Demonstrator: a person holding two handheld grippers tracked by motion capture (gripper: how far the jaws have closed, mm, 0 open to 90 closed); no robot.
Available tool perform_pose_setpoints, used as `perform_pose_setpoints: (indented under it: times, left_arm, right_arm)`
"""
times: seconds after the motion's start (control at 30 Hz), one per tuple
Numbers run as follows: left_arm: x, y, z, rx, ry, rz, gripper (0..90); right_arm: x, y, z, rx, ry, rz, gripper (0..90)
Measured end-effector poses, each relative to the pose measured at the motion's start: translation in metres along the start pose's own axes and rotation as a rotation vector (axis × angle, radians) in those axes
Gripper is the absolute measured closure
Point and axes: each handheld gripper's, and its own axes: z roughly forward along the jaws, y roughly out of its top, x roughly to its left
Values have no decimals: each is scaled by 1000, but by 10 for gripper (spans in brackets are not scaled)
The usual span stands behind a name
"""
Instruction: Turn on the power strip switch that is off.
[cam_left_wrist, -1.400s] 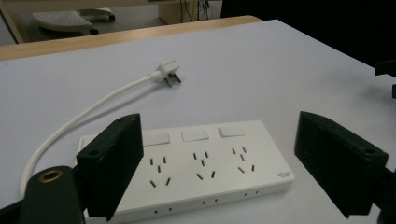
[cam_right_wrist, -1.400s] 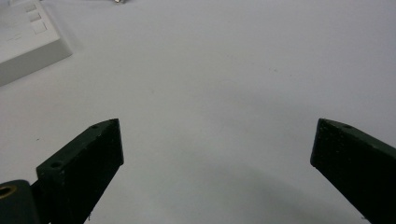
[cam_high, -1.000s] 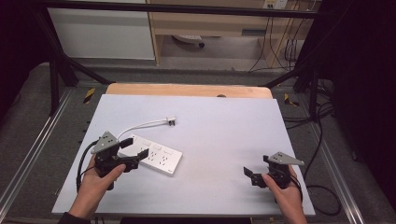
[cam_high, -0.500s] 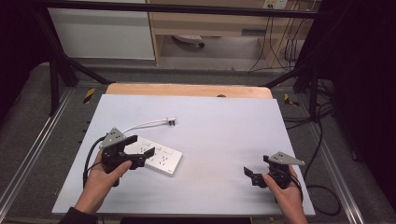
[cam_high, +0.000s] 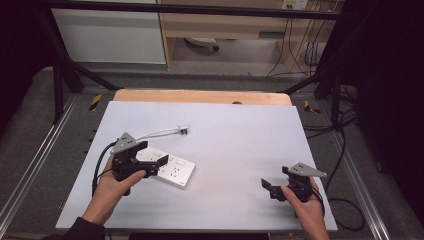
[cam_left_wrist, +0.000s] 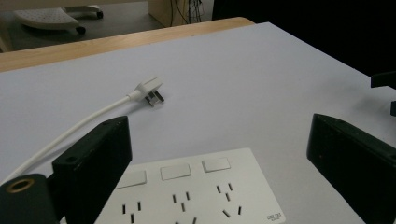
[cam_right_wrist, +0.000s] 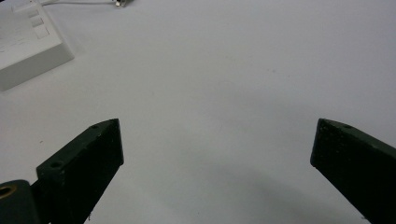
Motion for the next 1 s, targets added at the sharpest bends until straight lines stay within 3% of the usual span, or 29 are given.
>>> perform_pose_setpoints:
  times: [1.0]
  left_arm:
    - [-4,4,30,52,-4,30,119]
  right_arm:
    - [-2,0,-1,-1,-1,6,30]
